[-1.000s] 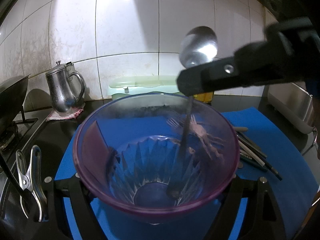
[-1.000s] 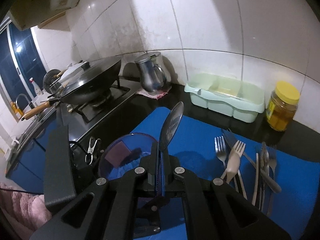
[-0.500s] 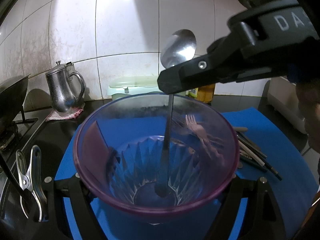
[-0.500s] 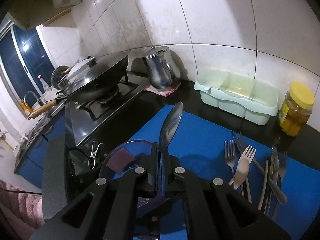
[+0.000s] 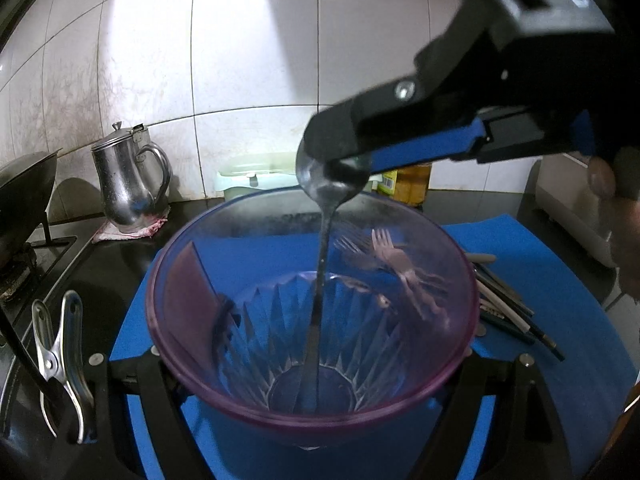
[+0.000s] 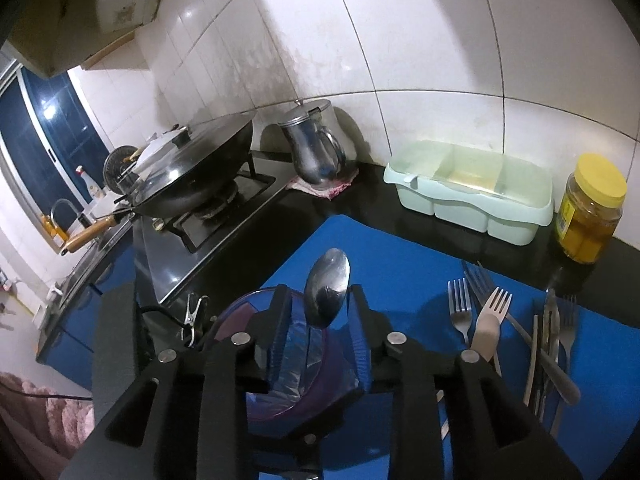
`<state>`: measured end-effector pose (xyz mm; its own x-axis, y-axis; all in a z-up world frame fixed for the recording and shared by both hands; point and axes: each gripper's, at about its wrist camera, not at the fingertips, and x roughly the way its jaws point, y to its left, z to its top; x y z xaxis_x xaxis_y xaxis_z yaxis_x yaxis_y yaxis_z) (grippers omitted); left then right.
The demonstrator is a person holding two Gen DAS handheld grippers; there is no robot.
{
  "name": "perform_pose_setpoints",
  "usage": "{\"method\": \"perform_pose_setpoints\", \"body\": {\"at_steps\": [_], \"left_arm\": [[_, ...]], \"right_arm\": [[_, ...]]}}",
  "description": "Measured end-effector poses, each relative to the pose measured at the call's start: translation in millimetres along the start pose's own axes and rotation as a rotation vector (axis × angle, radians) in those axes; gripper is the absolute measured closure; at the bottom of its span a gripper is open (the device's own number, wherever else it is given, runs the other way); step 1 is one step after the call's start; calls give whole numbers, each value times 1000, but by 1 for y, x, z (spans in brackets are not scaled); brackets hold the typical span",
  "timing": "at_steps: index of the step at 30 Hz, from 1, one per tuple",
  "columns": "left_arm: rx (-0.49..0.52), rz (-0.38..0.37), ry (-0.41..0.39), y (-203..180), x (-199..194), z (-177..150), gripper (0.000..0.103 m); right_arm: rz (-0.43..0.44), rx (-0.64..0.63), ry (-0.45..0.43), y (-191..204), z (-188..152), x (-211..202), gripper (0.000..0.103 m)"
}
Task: Organize utensils
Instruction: 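Carry the metal spoon with the right gripper and drop it into the cup, then lower the right gripper onto the pile and grasp the beige plastic spoon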
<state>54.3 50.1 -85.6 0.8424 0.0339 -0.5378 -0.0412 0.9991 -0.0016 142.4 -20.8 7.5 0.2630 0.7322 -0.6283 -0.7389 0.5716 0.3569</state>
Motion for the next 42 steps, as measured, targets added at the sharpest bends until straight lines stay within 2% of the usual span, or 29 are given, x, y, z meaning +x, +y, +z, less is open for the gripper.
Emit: {"method": "perform_pose_setpoints", "body": {"at_steps": [9, 19, 26, 33, 42], "left_arm": [[0, 0, 0, 0, 0, 0, 16], [0, -1, 0, 0, 0, 0, 16], [0, -1, 0, 0, 0, 0, 16], [0, -1, 0, 0, 0, 0, 16], [1, -1, 1, 0, 0, 0, 16]], "right_arm": [[-25, 46, -59, -8, 3, -26, 69], [-123, 147, -68, -47, -11, -43, 69], [-178, 196, -8, -70, -28, -30, 69], [-212, 221, 97, -87, -44, -1, 69], [-286, 226, 172, -102, -44, 34, 69]]}}
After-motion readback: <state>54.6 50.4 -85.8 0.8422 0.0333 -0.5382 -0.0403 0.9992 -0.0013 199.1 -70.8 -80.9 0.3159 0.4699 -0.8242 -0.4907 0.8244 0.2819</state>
